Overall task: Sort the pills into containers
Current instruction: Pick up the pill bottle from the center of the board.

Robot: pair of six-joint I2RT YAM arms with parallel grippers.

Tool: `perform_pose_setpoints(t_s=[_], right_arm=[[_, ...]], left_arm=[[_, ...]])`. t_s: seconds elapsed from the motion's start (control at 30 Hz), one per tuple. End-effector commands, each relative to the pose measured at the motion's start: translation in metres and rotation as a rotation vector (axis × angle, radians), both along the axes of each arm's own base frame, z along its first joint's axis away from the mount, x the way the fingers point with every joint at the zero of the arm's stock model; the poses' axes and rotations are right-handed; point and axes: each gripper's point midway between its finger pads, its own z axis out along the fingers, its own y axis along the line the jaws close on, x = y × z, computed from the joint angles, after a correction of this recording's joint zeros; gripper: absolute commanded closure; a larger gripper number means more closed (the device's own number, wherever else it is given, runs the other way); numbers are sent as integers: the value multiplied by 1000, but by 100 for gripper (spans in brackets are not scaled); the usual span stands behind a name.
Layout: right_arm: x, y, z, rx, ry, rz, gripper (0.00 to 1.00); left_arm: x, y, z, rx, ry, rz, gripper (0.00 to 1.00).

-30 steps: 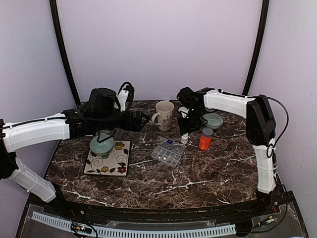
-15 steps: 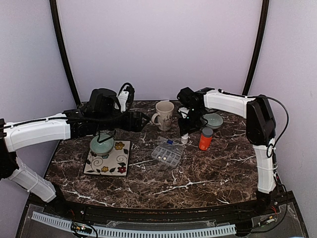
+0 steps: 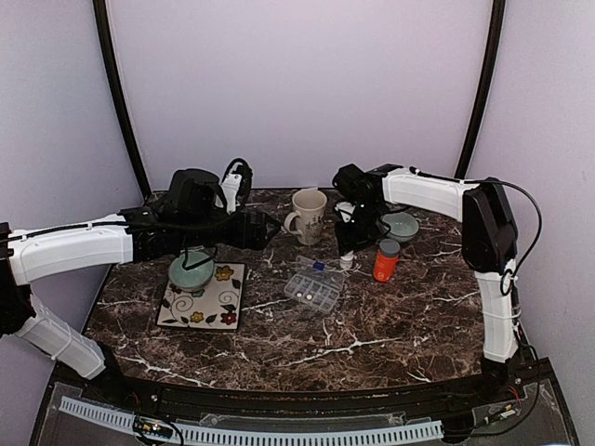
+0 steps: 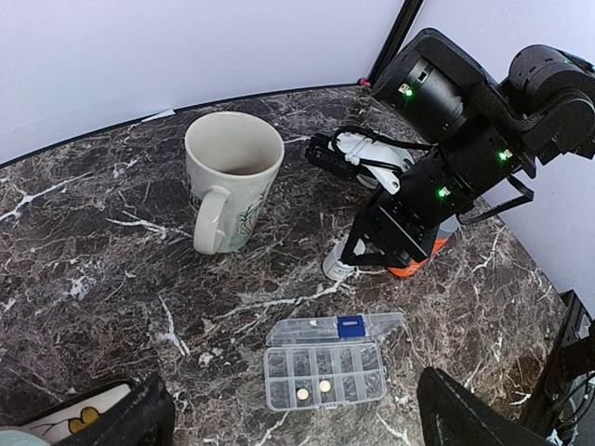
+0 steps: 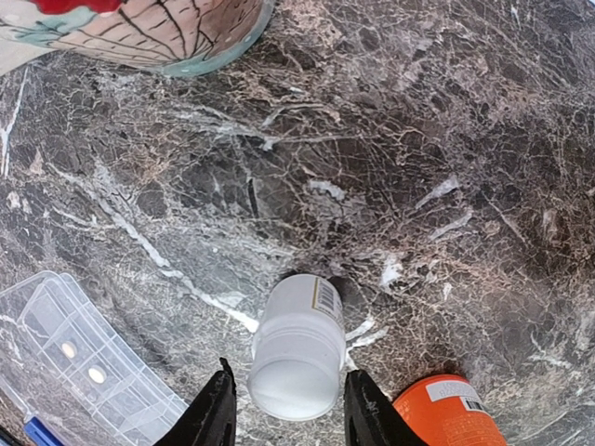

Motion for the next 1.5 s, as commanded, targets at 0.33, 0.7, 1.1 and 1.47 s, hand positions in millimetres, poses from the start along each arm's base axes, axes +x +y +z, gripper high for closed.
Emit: perform_pose_setpoints(t_s=[0.33, 0.7, 1.1, 1.47], right_arm=[[5, 5, -5, 9, 12, 7, 64], [6, 3, -2, -1, 5, 14, 78], [7, 3, 79, 105, -151, 13, 83], [-46, 27, 188, 543, -267, 81, 84]], left_arm=[[-1, 4, 8, -34, -14, 2, 7], [0, 2, 6, -35, -8, -4, 7], [1, -6, 17, -48, -14, -51, 7], [-8, -30, 47, -307, 20, -272, 6]])
